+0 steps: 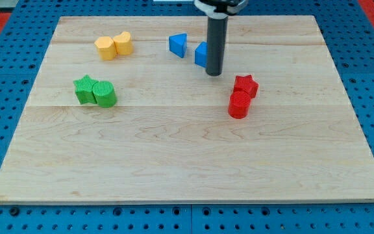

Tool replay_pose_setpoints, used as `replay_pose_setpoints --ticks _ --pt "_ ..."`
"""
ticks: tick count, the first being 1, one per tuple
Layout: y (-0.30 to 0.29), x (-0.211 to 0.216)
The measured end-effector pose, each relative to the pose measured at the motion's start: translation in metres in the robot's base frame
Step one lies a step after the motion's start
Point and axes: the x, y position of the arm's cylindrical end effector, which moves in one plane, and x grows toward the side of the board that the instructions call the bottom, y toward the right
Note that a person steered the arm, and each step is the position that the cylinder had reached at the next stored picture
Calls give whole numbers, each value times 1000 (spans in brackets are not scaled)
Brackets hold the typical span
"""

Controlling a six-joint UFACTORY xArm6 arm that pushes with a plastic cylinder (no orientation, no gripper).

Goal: Slide the red star along with the red circle a bit down

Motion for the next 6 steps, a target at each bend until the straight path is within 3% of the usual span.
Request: replay_pose_setpoints --ticks 2,6 --pt "46 1" --pt "45 27"
